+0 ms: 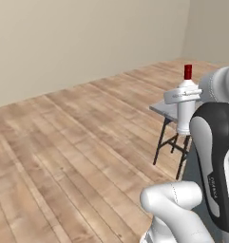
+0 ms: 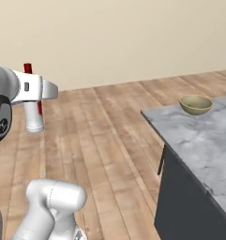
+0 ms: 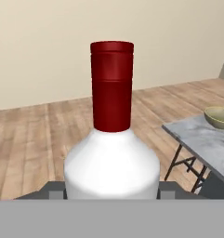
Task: There is a bowl on the dining counter. Grab a lemon wedge from the fridge and place it in the bowl. Then get the liquor bottle and glass cup from the cabinet and place them next to the bowl.
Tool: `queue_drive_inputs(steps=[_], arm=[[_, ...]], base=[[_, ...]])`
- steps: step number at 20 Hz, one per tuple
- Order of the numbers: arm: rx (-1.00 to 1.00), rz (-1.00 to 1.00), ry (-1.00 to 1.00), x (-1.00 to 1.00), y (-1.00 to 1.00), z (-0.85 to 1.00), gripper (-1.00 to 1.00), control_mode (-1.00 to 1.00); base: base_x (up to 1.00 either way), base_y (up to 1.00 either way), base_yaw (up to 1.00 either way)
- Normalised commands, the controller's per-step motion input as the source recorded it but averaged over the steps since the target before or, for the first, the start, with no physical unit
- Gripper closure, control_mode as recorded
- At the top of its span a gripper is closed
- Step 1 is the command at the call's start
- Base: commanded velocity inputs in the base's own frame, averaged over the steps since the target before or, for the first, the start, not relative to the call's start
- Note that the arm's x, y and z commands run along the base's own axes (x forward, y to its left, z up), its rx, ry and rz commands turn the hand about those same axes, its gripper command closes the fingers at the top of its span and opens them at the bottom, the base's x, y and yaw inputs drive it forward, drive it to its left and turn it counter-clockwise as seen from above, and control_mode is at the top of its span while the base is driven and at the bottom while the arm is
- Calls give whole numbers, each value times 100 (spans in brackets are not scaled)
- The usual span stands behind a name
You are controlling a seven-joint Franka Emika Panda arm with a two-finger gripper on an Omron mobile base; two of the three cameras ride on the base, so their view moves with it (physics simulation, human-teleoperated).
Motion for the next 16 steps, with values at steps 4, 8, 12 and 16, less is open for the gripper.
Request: queue_drive_inputs(steps=[4,8,12,16], arm=[[0,0,0,0,0,0,100,100],[0,0,0,0,0,0,100,100],[0,0,0,0,0,0,100,100],[0,0,0,0,0,0,100,100]], base=[[63,63,-51],[58,67,-52],[58,62,-52],[50,56,-53]])
